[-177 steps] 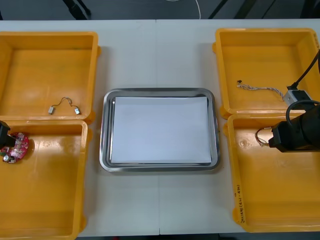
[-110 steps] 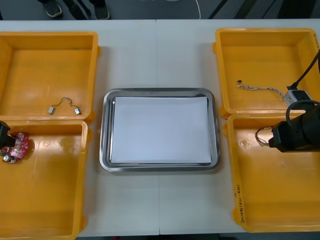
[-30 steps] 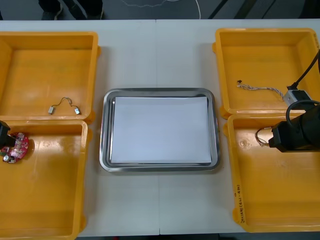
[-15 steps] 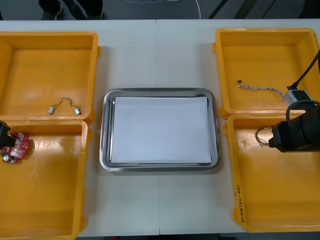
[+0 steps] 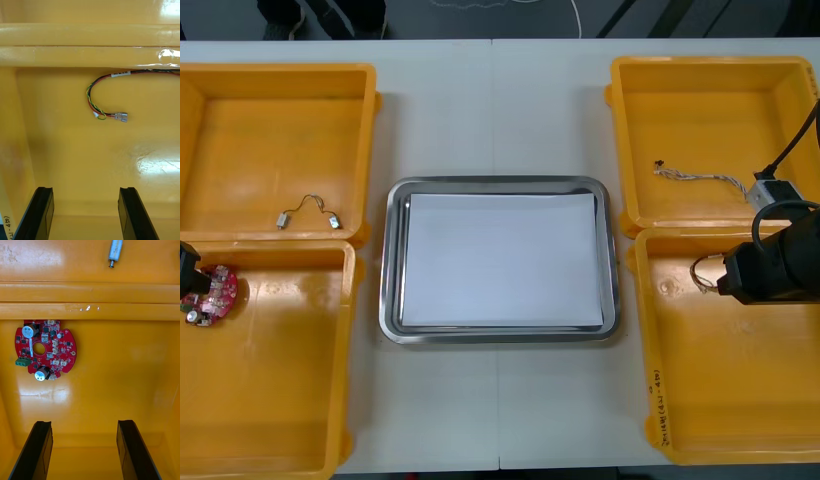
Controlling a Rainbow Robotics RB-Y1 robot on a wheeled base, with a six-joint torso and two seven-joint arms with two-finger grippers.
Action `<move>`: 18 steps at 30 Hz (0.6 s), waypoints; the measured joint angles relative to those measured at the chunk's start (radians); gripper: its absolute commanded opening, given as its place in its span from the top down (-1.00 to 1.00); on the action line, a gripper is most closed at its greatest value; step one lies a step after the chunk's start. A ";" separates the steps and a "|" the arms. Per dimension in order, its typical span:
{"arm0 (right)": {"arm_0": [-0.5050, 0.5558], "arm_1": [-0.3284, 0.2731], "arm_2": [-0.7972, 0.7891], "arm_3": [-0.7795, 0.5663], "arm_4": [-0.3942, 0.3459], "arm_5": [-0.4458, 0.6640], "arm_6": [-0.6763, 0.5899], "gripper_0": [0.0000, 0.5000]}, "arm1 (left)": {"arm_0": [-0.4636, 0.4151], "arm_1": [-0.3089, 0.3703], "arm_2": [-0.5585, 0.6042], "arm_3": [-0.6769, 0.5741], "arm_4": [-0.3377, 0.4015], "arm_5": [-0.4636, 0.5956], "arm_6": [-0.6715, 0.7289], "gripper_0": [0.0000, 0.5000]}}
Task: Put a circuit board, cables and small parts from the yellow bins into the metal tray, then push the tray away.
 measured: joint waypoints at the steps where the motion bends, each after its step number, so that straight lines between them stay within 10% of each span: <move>1: 0.000 0.000 0.000 0.000 0.000 0.000 0.000 -1.00 | 0.004 0.000 0.000 0.000 0.000 0.000 0.000 -1.00; 13: 0.045 -0.039 0.004 0.002 -0.007 -0.036 -0.001 -1.00 | 0.022 0.000 0.004 0.078 0.015 0.000 0.000 -1.00; 18: 0.044 -0.066 -0.042 0.002 -0.119 0.038 -0.070 -1.00 | 0.022 0.000 0.016 0.127 0.016 0.000 0.000 -1.00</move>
